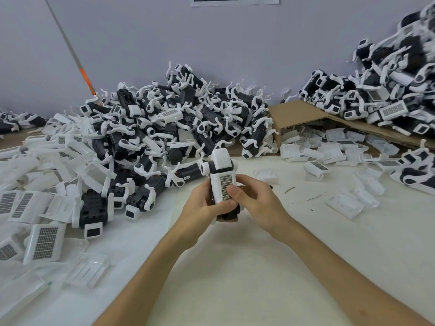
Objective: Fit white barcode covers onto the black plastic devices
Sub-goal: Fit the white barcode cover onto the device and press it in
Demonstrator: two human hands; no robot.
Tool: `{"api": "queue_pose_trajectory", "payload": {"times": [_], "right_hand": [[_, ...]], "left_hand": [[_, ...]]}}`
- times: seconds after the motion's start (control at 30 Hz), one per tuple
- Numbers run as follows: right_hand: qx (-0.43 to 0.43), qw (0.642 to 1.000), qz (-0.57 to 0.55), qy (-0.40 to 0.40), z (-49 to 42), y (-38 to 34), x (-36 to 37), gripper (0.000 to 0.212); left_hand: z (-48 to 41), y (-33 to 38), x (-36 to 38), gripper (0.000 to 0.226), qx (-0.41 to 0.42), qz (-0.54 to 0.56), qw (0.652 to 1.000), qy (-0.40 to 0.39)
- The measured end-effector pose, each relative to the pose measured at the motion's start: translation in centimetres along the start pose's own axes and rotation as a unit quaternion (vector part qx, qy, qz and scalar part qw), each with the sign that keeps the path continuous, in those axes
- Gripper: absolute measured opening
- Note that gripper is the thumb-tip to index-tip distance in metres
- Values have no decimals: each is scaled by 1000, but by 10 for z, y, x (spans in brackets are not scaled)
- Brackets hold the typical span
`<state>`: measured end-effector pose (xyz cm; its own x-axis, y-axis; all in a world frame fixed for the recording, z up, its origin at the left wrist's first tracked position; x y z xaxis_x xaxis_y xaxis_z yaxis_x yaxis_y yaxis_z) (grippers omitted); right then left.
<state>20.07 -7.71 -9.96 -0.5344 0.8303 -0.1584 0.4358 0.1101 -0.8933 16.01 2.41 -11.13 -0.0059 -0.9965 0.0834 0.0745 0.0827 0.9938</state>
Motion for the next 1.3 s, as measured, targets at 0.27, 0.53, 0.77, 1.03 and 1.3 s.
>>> {"api": "queue_pose_trajectory", "payload": {"times": [0.27,0.53,0.77,1.03,1.3], "right_hand": [[19,999,-36,19,2,3,-5,29],[-2,999,-15,40,2,1,-3,46],[-23,999,38,29,1,2,1,52],[-61,984,151,68,-1,-14,-24,42],[7,992,119,-29,-6,-19,-40,34]], "left_hand": [[1,2,3,45,21,-34,999,7],[1,2,15,28,69,-131,989,18],[0,4,2,41,93,-197,972,93],[6,15,-8,30,153,-428,859,236],[21,28,22,50,232,-543,776,222]]}}
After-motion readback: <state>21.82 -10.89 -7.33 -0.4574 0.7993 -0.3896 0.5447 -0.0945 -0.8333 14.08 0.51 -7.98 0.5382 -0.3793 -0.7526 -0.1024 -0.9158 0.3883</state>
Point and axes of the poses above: each hand's wrist, its own z-axis away from the middle knuckle, its own x-axis out of the palm, y = z × x, the point moved 9 cm from there along -z, towards the middle knuckle, and after that the axes turned 13 degrees about -x, right-handed, at the moved point
